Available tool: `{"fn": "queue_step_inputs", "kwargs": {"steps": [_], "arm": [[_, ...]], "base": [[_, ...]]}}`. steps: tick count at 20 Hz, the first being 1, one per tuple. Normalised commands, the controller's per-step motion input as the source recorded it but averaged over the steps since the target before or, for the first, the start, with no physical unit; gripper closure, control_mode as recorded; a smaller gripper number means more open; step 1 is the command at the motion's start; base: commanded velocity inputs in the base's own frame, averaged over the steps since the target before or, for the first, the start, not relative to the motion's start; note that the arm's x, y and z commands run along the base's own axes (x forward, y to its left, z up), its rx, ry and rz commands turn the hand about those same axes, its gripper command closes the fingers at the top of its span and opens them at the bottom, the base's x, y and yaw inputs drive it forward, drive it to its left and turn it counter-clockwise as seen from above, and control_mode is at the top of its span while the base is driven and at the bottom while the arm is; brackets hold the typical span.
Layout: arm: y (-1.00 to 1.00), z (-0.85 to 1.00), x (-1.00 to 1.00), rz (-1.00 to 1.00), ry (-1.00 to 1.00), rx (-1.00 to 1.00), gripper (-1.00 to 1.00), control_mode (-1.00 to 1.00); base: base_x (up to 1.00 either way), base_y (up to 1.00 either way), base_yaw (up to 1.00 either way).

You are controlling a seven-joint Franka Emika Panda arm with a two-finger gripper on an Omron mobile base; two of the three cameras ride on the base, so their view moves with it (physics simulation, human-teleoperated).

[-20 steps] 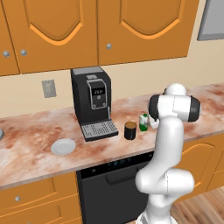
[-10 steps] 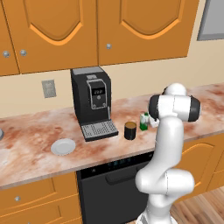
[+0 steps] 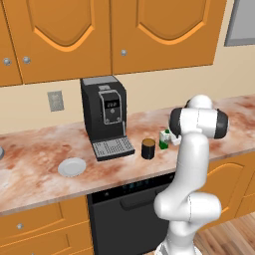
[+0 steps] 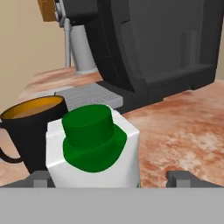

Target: Take a sugar cube from the saucer and place it inside the coffee. Then, grab milk from the fridge and place it next to the coffee on the counter to sweeten the coffee.

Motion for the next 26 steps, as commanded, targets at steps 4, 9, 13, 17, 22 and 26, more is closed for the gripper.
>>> {"fn": "queue_step_inputs", "kwargs": {"steps": [4, 9, 13, 17, 22, 26], "arm": [[0.0, 0.19, 0.0, 0.0, 0.0, 0.0, -1.0, -1.0], [0.0, 0.23, -0.07, 0.0, 0.0, 0.0, -1.0, -1.0], [0.0, 0.45, -0.26, 0.0, -0.05, 0.0, -1.0, -1.0], [0.0, 0.61, -0.25, 0.01, -0.15, 0.0, -1.0, -1.0], [0.0, 0.69, -0.48, 0.03, -0.17, 0.0, -1.0, -1.0], [0.0, 0.62, -0.94, 0.04, -0.13, 0.0, -1.0, -1.0]], "base": [[0.0, 0.0, 0.0], [0.0, 0.0, 0.0], [0.0, 0.0, 0.0], [0.0, 0.0, 0.0], [0.0, 0.0, 0.0], [0.0, 0.0, 0.0]]}}
